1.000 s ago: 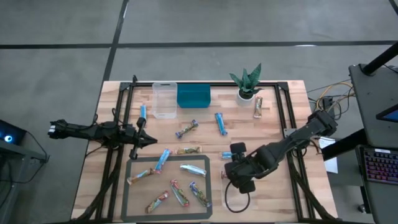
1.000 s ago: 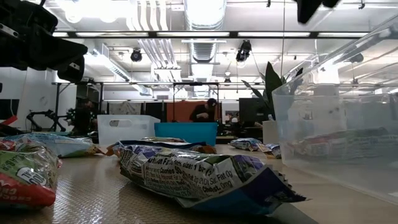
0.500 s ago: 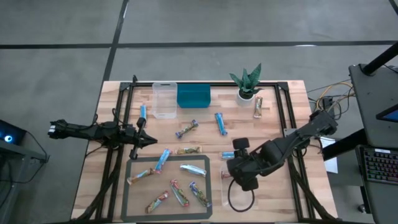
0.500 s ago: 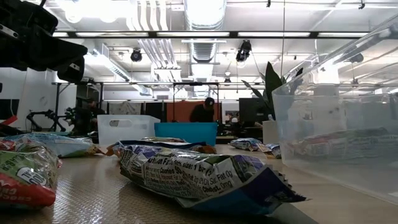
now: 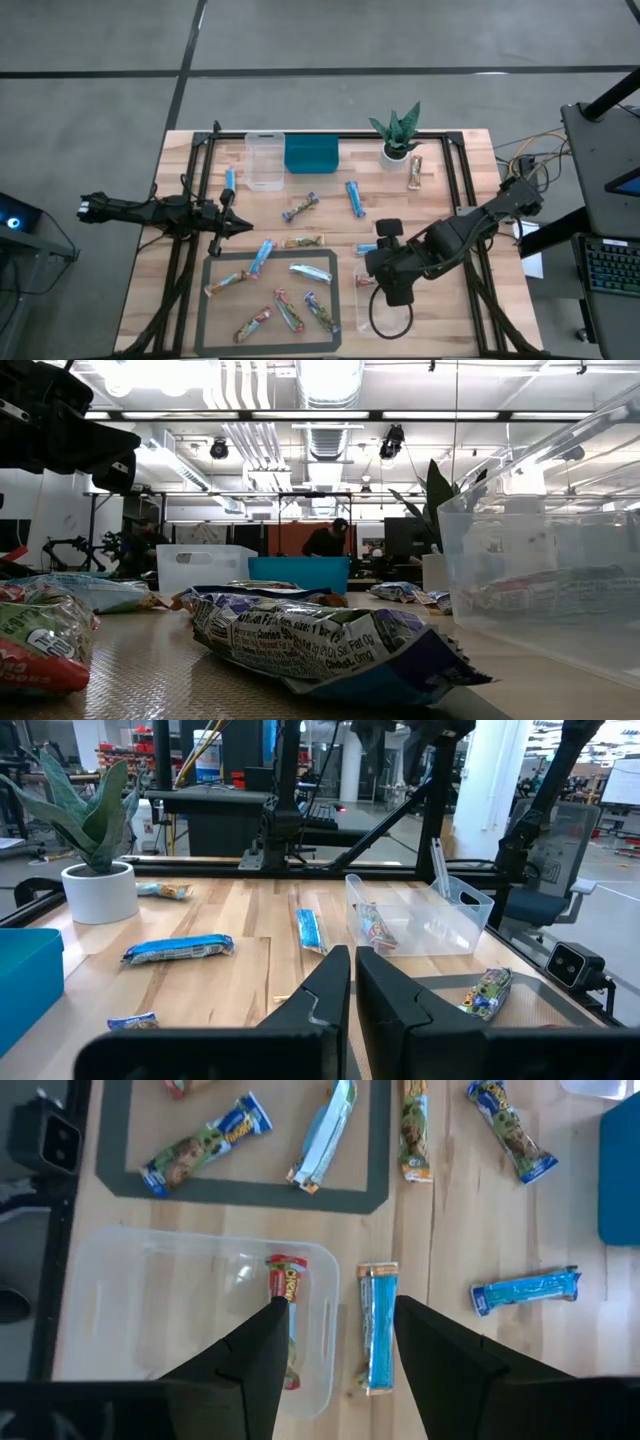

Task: Pick and place Granola Bars by type
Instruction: Put the red granola bar into the bottom transparent bin

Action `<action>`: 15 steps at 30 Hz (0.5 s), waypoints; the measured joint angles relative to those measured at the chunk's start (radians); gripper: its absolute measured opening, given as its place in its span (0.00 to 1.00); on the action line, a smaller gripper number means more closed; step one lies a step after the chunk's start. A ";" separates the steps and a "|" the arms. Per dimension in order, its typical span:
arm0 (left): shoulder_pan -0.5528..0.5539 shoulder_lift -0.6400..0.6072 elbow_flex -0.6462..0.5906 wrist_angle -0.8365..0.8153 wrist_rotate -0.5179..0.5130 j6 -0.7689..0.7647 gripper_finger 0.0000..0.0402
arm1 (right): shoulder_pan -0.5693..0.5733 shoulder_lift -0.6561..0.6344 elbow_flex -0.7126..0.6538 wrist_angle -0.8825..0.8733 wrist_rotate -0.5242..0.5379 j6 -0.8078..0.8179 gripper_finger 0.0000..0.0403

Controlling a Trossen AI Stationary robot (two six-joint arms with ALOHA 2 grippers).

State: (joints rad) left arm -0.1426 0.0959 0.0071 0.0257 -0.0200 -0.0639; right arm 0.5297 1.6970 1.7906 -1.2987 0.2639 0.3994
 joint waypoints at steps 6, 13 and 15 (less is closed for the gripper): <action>0.000 0.000 0.000 0.000 0.000 0.000 0.01 | 0.000 0.001 0.037 0.012 -0.001 0.043 0.43; 0.000 0.000 0.000 0.000 0.000 0.000 0.01 | -0.001 0.002 0.089 0.024 0.000 0.061 0.43; 0.000 0.000 0.000 0.000 0.000 0.000 0.01 | -0.001 0.002 0.094 0.025 0.000 0.061 0.43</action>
State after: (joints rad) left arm -0.1427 0.0959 0.0073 0.0257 -0.0200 -0.0639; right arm 0.5285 1.6989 1.8850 -1.2739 0.2642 0.4604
